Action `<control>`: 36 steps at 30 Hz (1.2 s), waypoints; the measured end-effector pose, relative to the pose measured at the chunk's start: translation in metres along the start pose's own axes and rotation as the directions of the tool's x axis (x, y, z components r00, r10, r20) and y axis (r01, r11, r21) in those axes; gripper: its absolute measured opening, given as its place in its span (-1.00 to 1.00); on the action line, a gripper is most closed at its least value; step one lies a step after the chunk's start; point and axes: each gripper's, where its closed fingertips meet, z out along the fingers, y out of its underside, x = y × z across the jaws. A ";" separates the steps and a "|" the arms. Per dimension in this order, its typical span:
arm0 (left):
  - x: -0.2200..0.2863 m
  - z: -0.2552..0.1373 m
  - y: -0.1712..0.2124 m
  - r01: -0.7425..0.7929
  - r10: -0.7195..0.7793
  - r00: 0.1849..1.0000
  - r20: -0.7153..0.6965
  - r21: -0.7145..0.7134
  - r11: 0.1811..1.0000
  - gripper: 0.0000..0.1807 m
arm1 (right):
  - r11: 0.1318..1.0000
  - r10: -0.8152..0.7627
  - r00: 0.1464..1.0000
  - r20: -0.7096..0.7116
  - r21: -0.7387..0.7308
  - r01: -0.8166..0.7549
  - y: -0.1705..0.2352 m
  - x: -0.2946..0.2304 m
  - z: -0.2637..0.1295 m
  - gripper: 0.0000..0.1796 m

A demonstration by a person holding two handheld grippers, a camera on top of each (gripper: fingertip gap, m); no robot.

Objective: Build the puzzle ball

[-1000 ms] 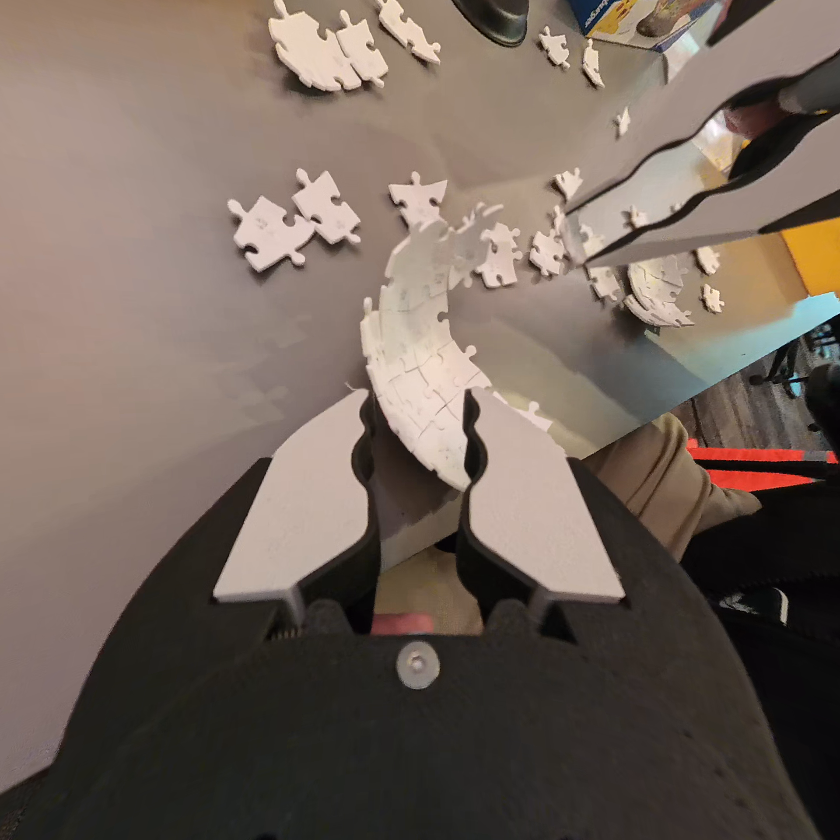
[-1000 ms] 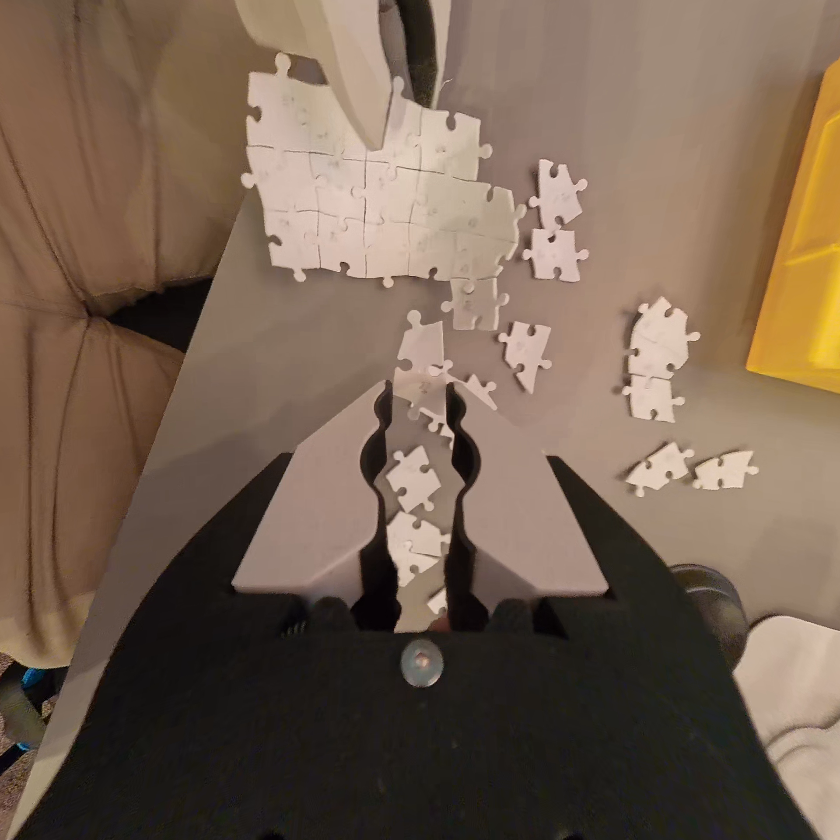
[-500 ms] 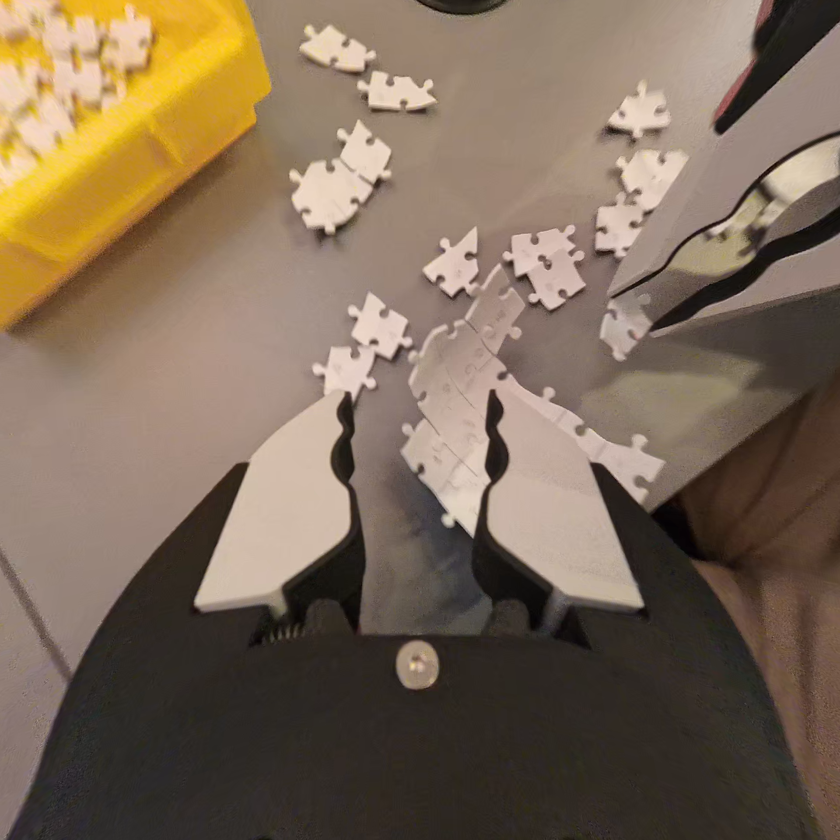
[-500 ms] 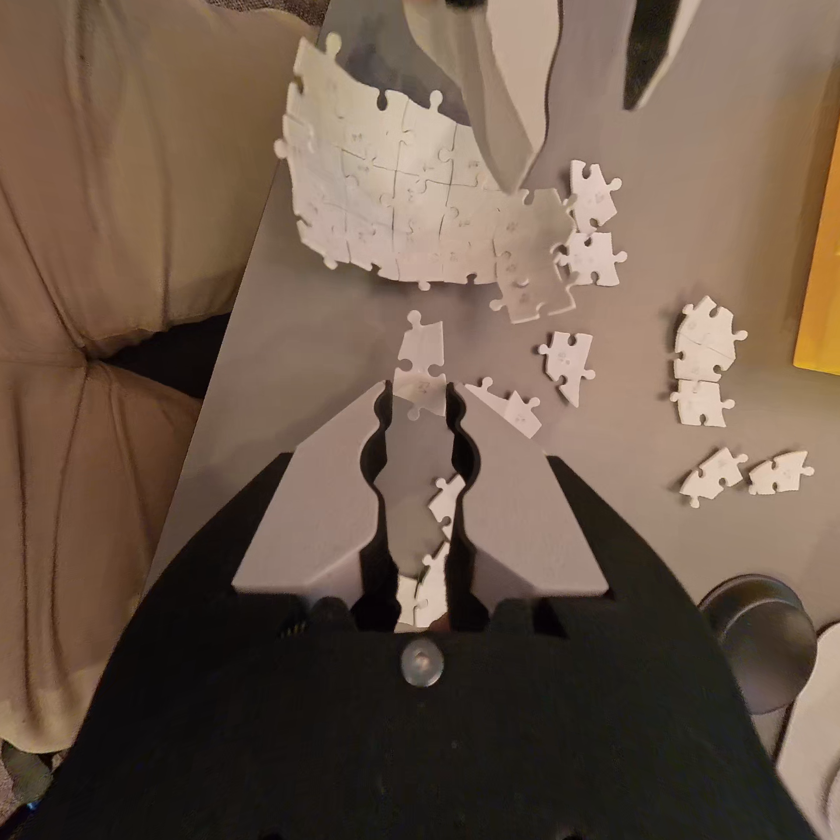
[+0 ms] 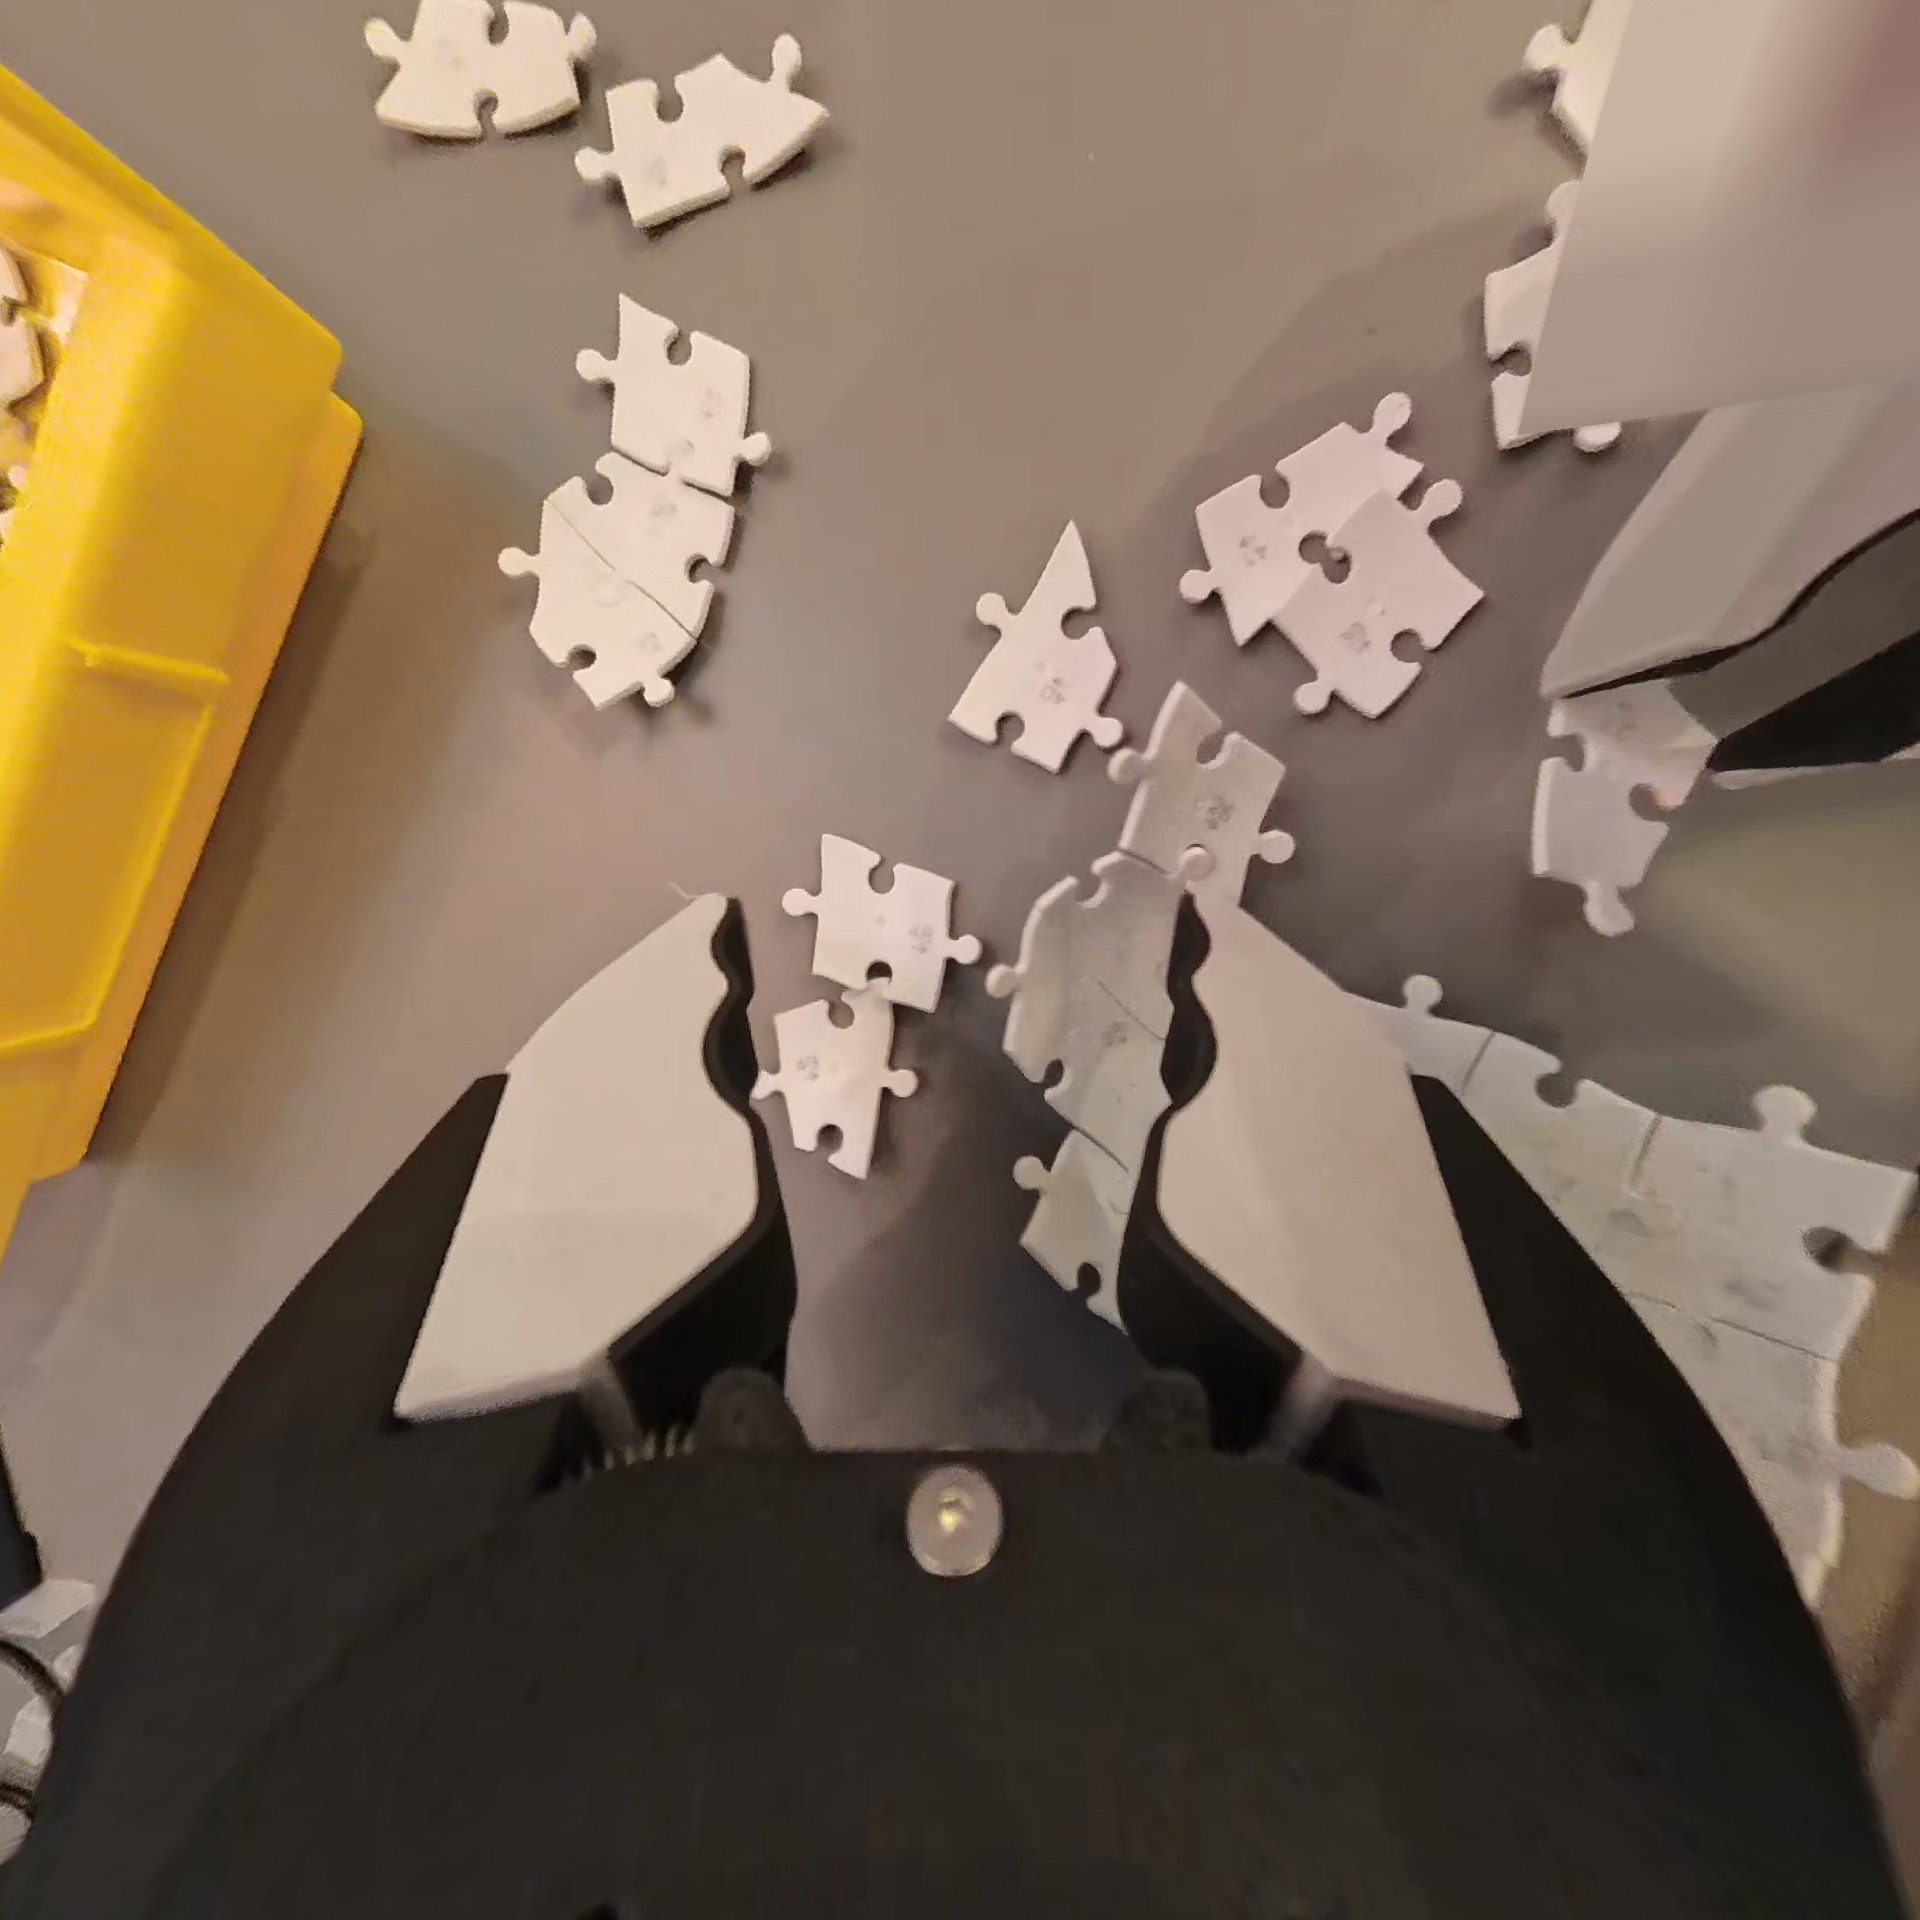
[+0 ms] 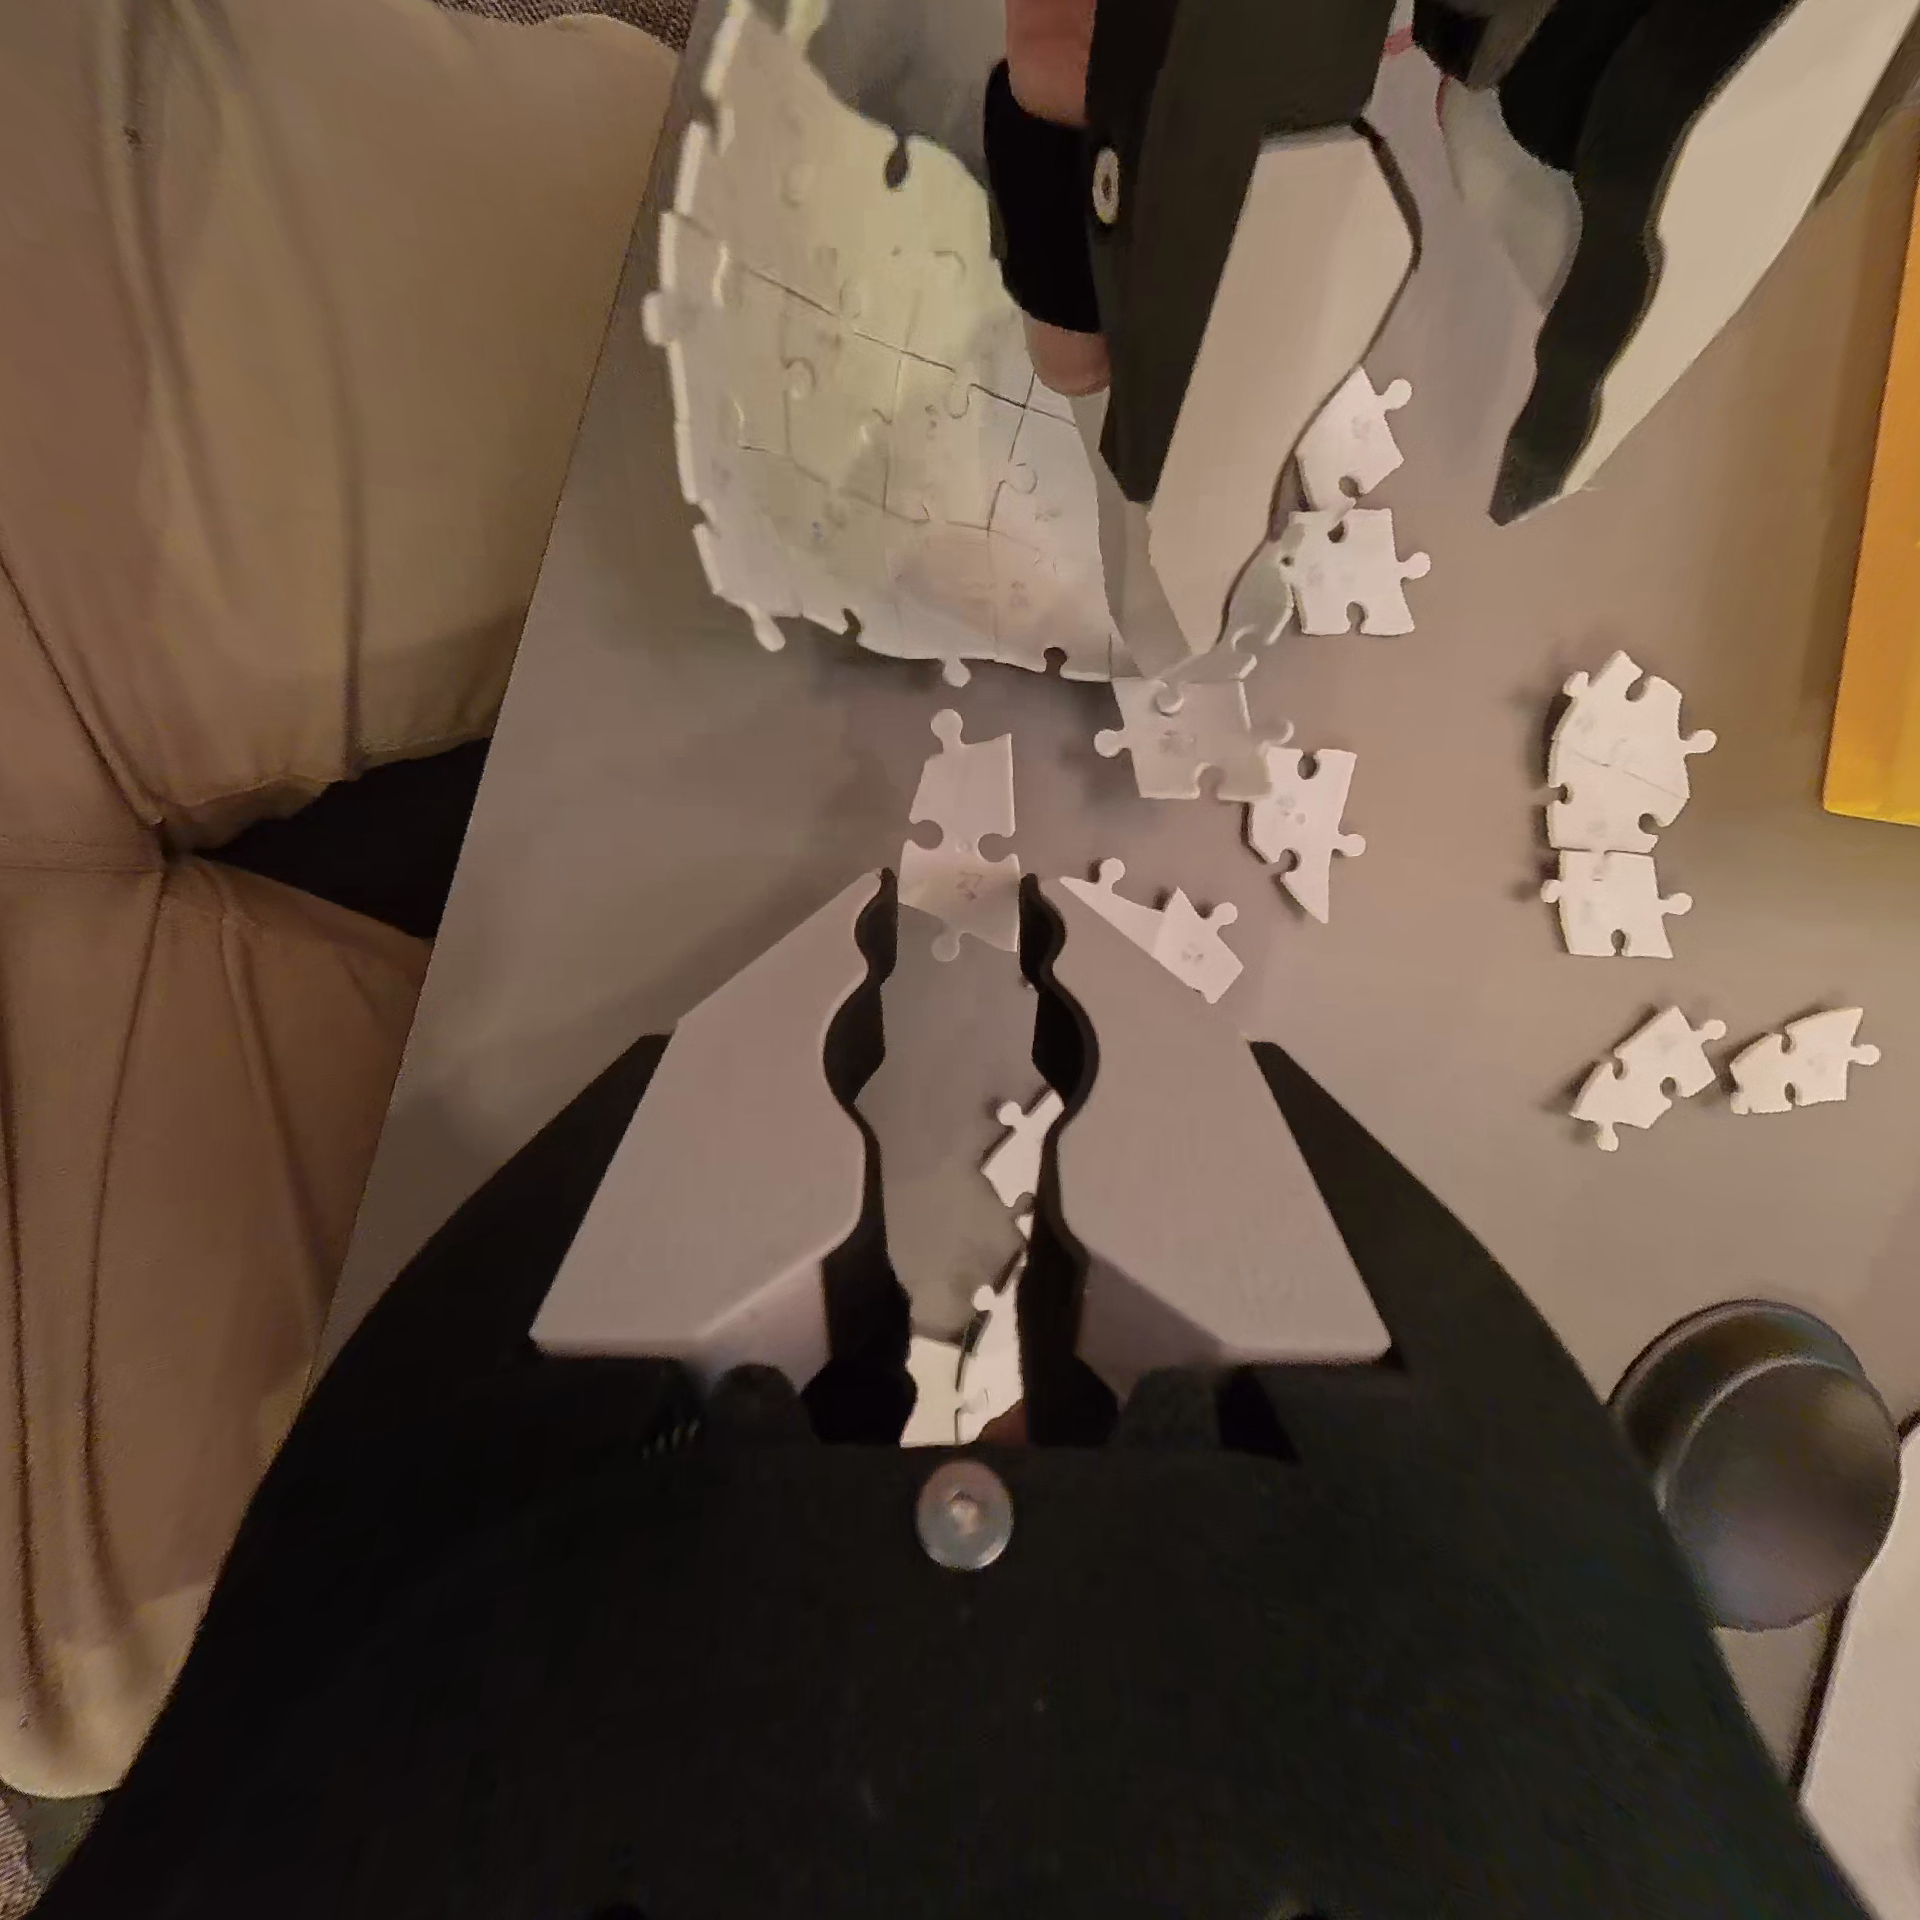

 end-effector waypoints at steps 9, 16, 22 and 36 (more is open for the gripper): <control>-0.004 0.012 0.000 -0.023 0.021 0.999 -0.026 -0.066 0.998 -0.07 | 1.000 -0.014 1.000 -0.011 -0.015 0.014 -0.001 0.006 0.009 -0.76; 0.003 0.011 0.007 -0.003 -0.004 0.997 -0.072 -0.102 0.995 -0.03 | 0.999 -0.033 0.999 -0.023 -0.025 0.033 -0.006 0.010 0.017 -0.76; 0.005 0.009 0.013 0.025 -0.035 0.996 -0.083 -0.115 0.993 0.01 | 0.997 -0.060 0.998 -0.026 -0.057 0.059 -0.007 0.010 0.029 -0.76; 0.005 0.010 0.014 0.038 -0.049 0.994 -0.097 -0.116 0.993 0.02 | 0.996 -0.038 0.999 -0.003 -0.077 0.037 -0.010 0.007 0.037 -0.76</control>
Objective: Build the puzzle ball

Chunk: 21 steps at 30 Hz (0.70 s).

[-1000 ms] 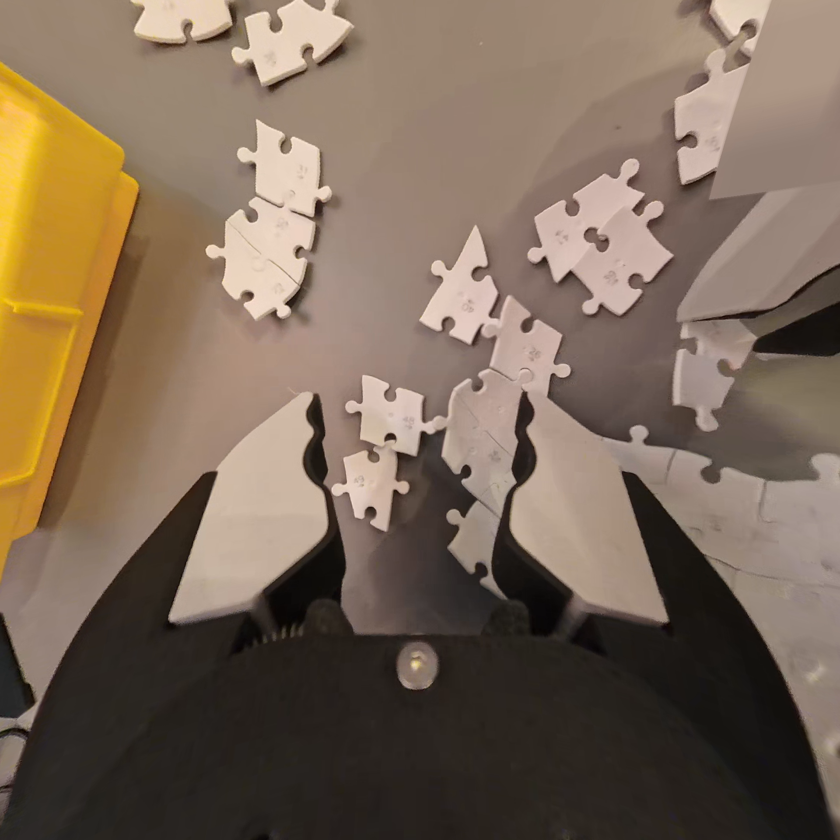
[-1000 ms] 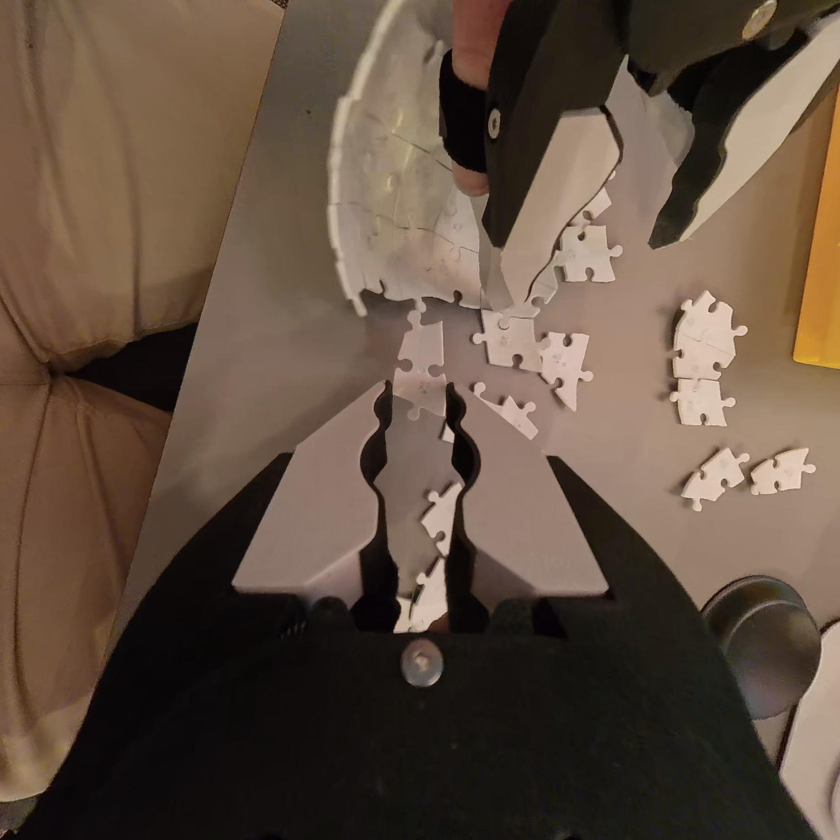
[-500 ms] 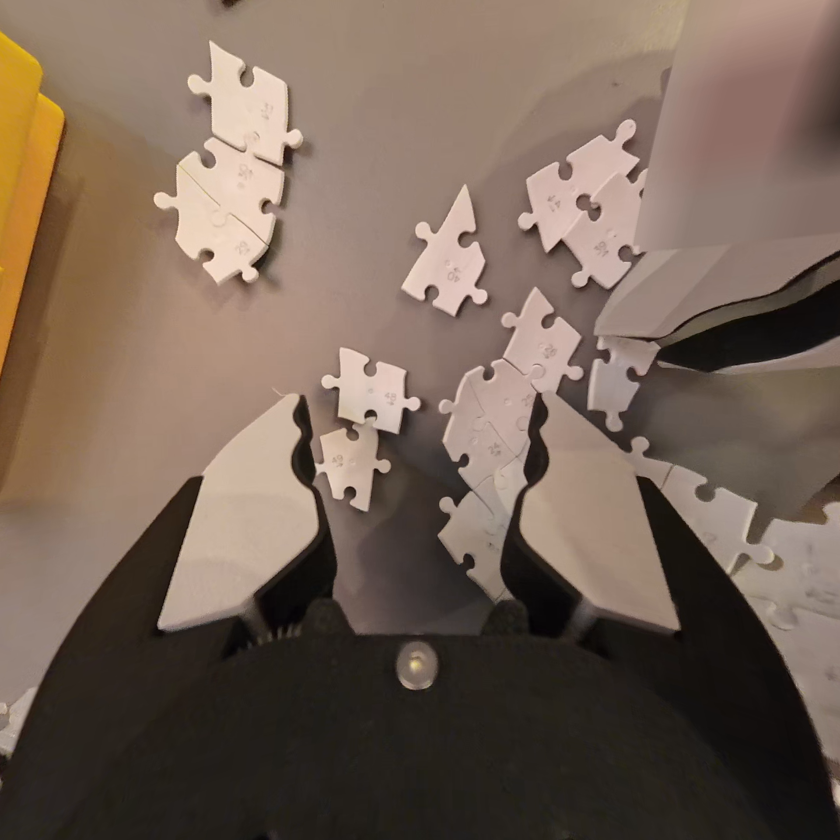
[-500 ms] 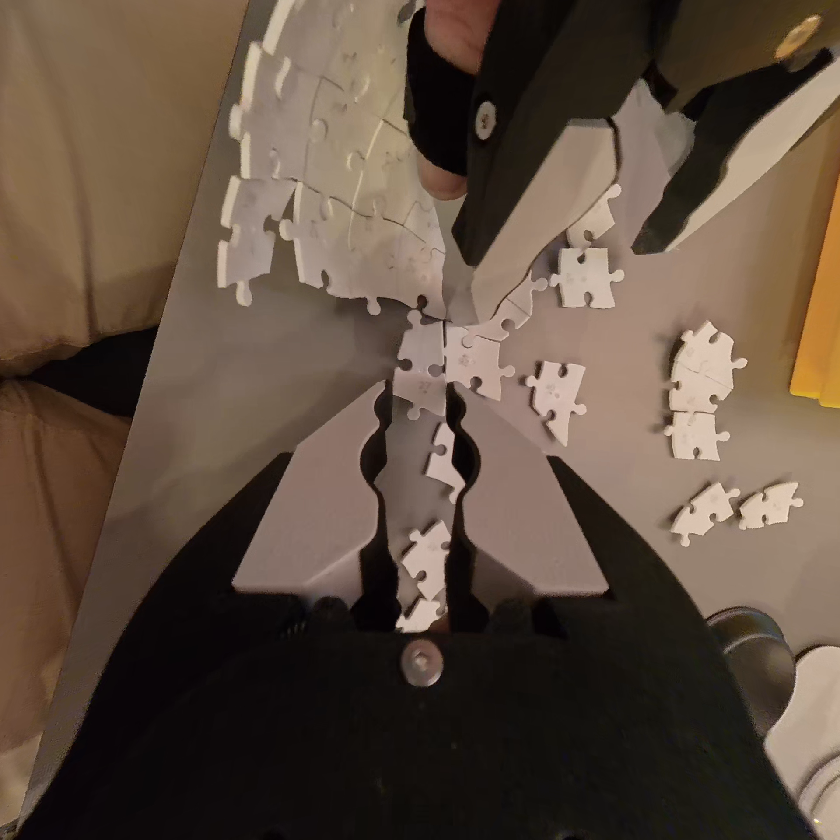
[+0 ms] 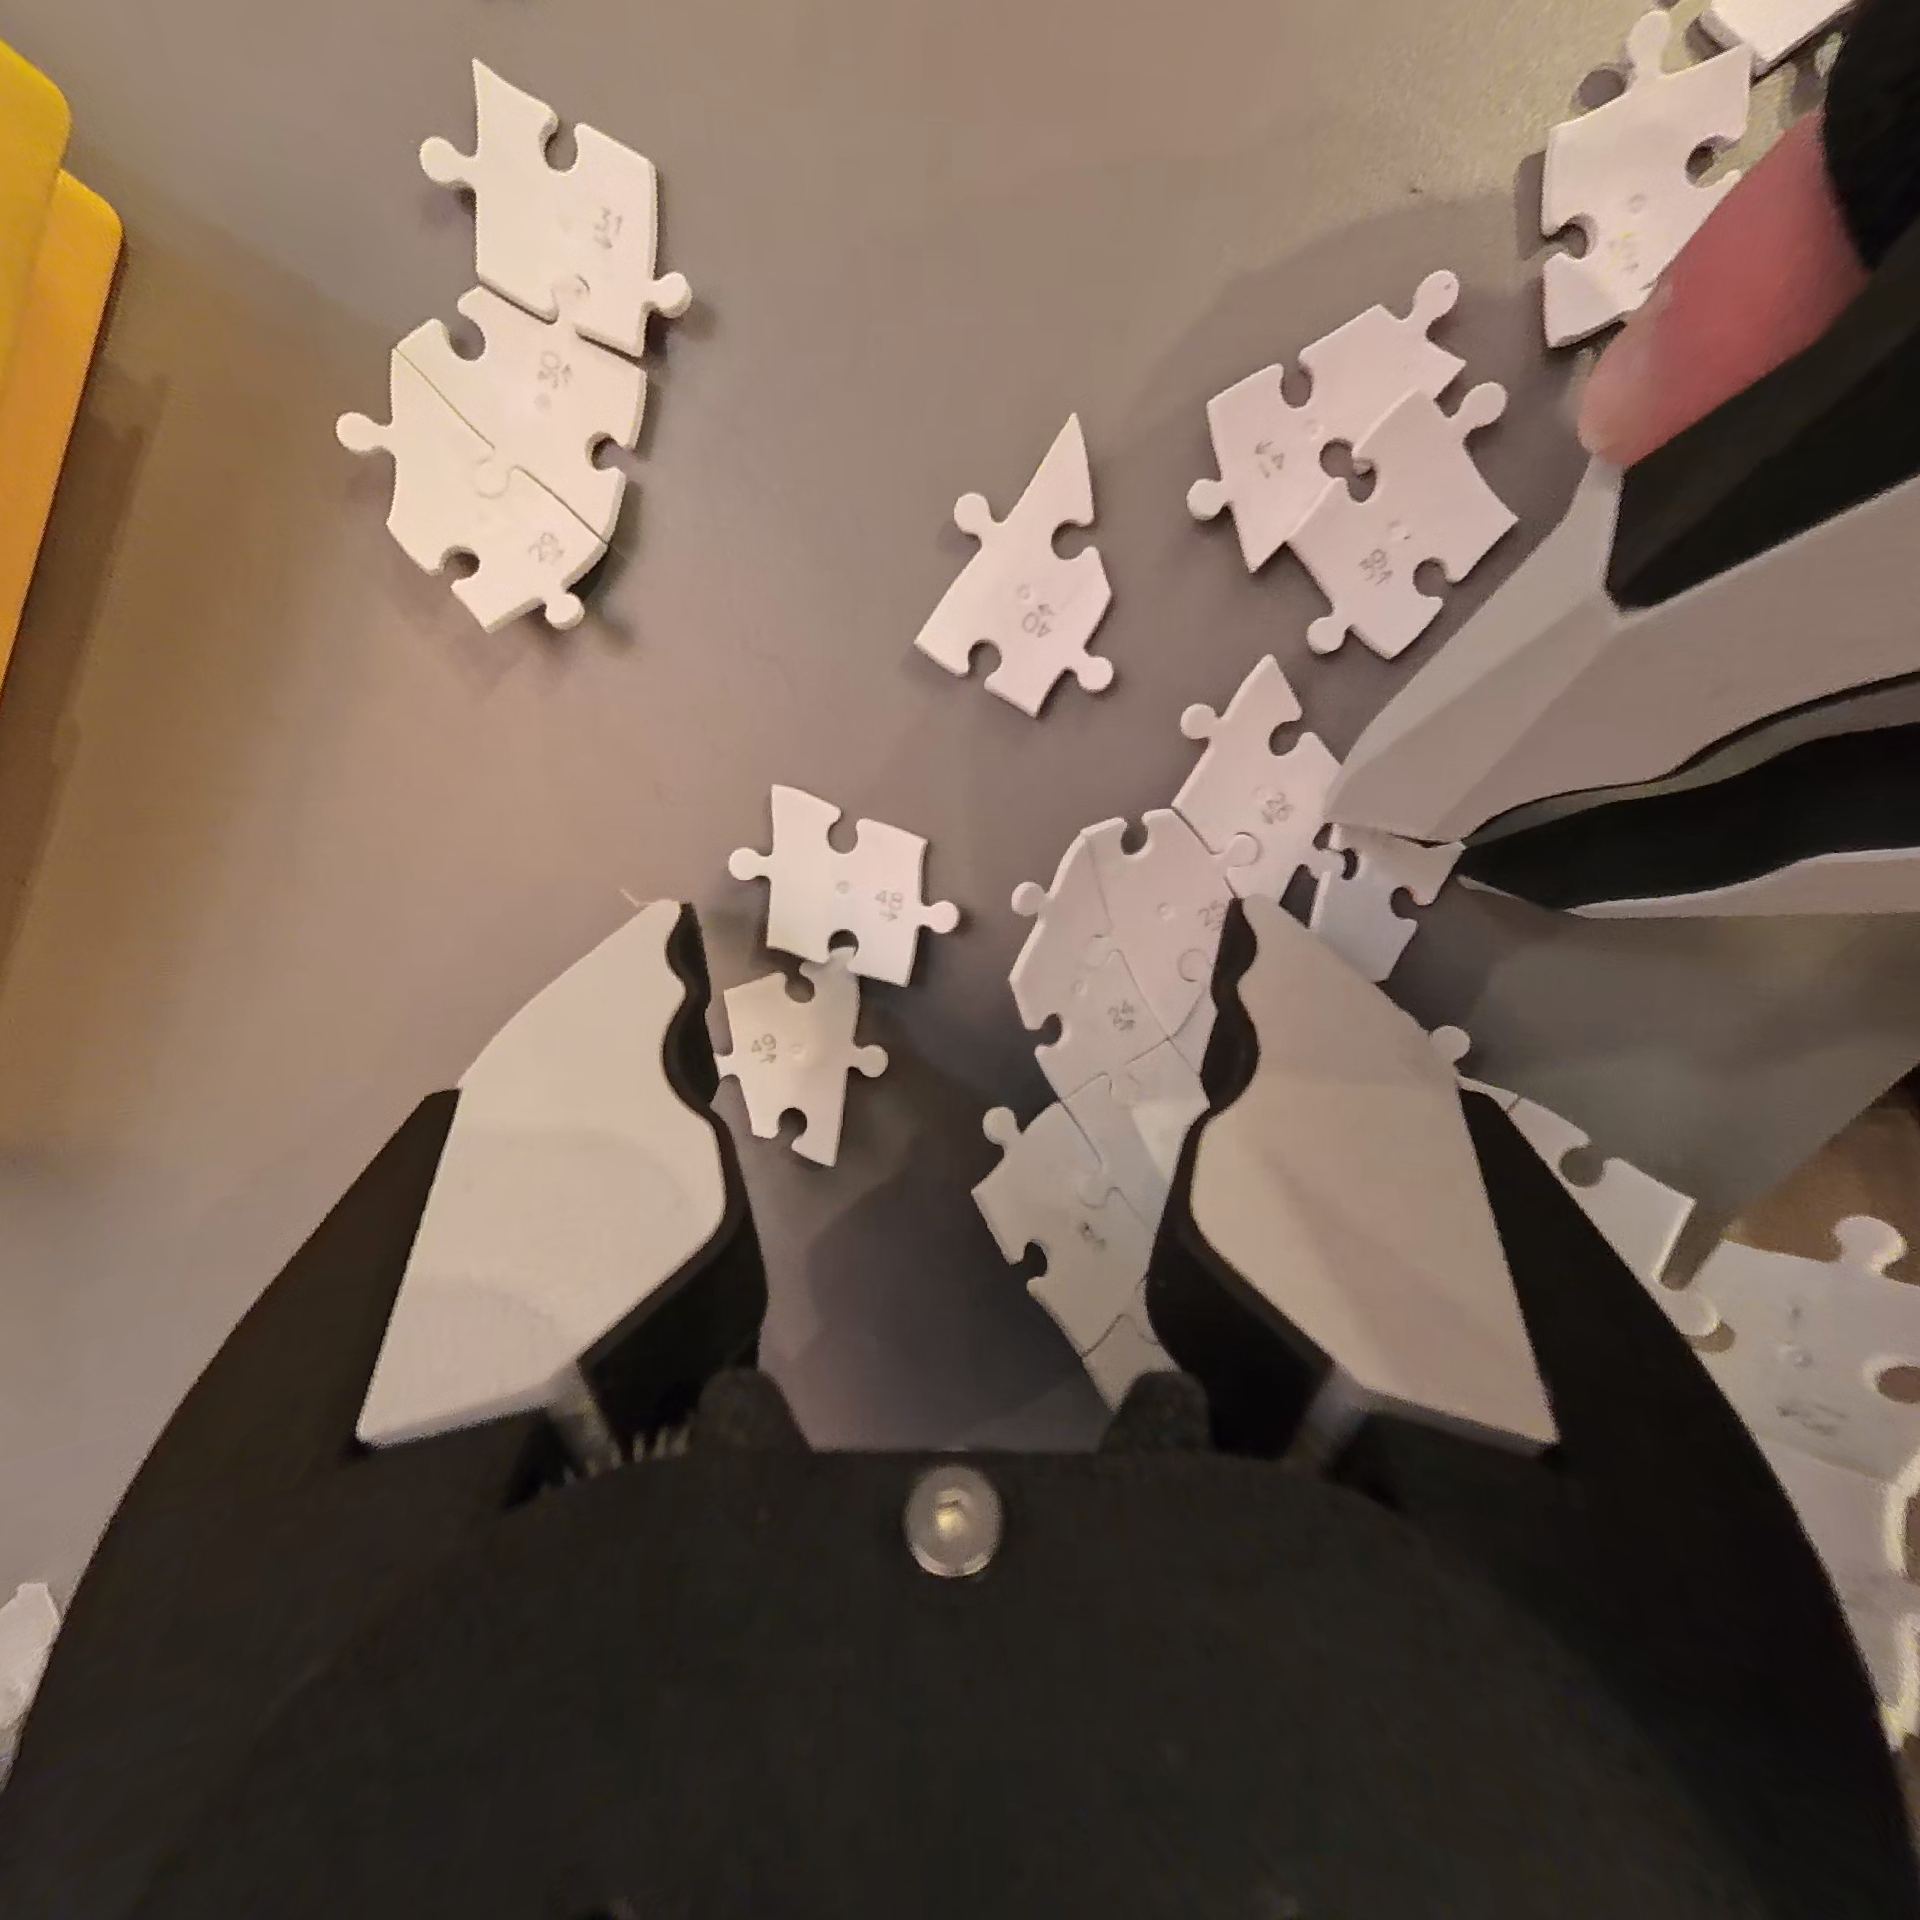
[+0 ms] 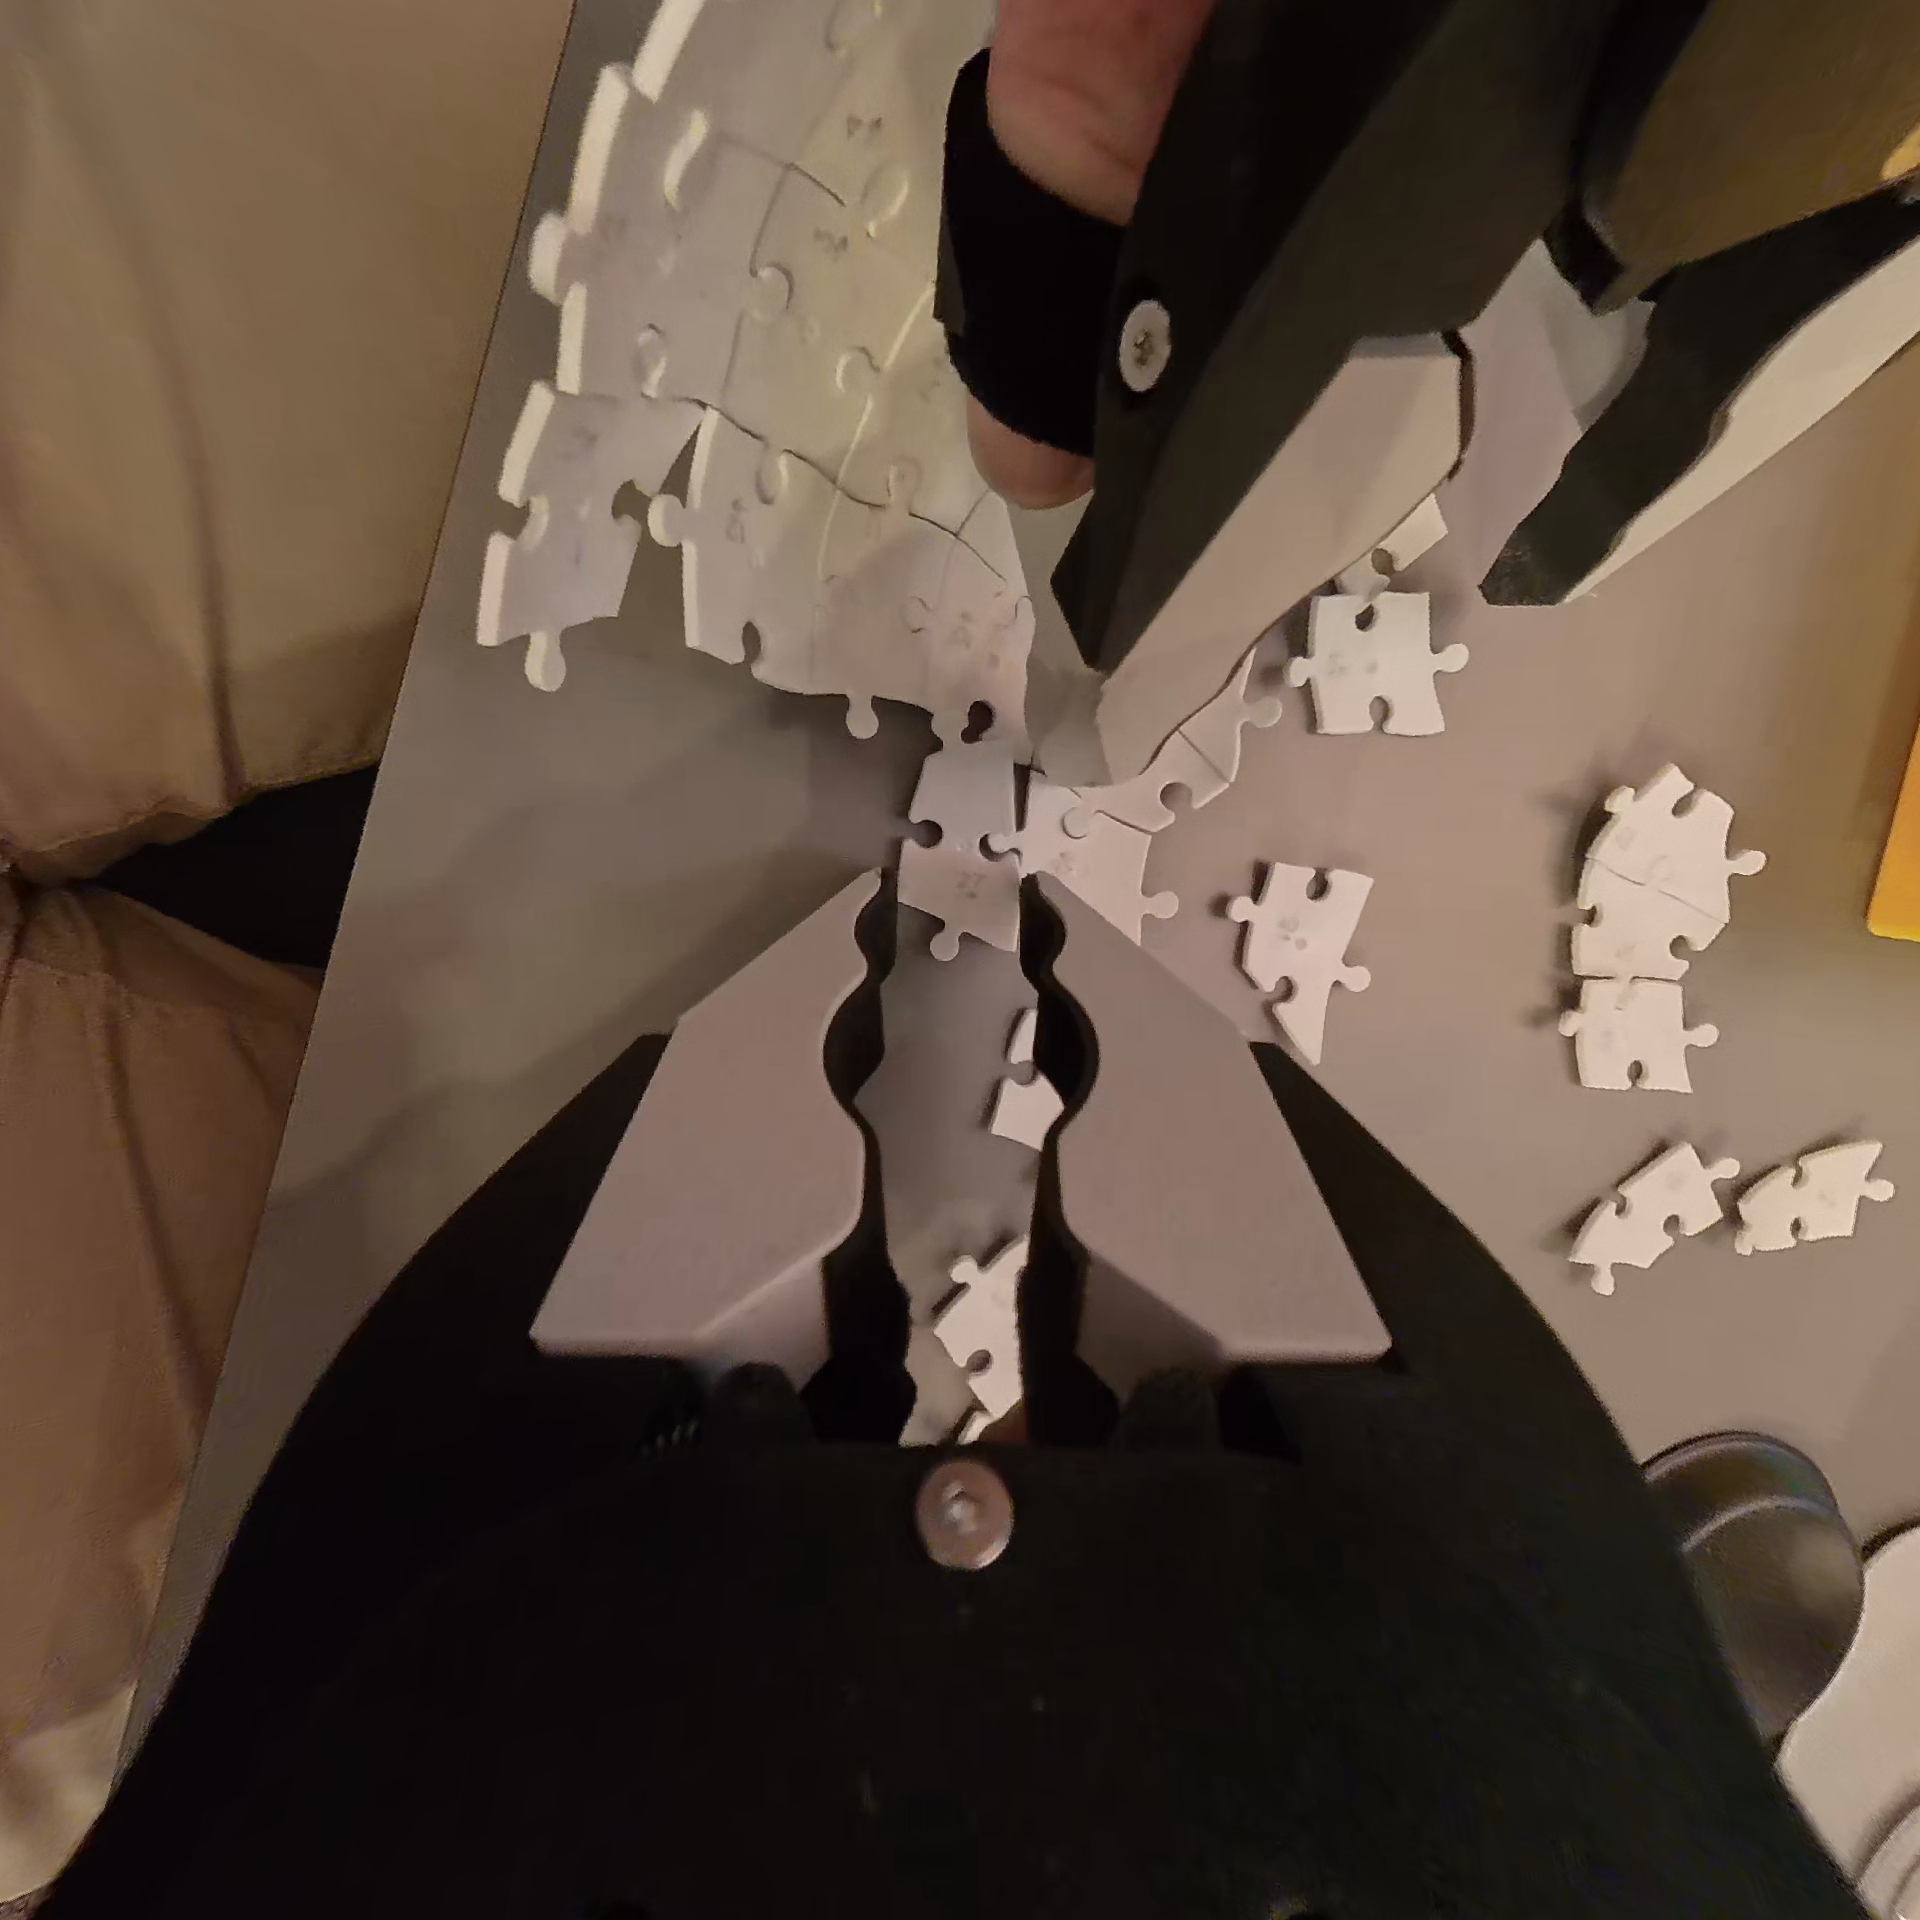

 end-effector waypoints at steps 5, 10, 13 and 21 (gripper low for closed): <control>0.000 0.000 0.000 -0.008 0.008 1.000 -0.002 -0.009 1.000 0.03 | 0.998 -0.063 0.998 0.024 0.017 0.063 -0.001 -0.006 -0.005 -0.76; 0.000 0.000 -0.001 -0.017 0.017 1.000 -0.004 -0.018 1.000 0.03 | 0.979 -0.205 0.977 0.059 -0.002 0.206 0.000 -0.015 -0.014 -0.76; 0.000 0.000 -0.001 -0.027 0.027 1.000 -0.007 -0.028 0.999 0.02 | 0.934 -0.348 0.927 0.139 -0.028 0.355 0.010 -0.029 -0.015 -0.76; 0.000 0.001 -0.001 -0.036 0.035 0.999 -0.016 -0.044 0.998 0.03 | 0.931 -0.341 0.915 0.215 -0.054 0.360 0.010 -0.029 -0.026 -0.55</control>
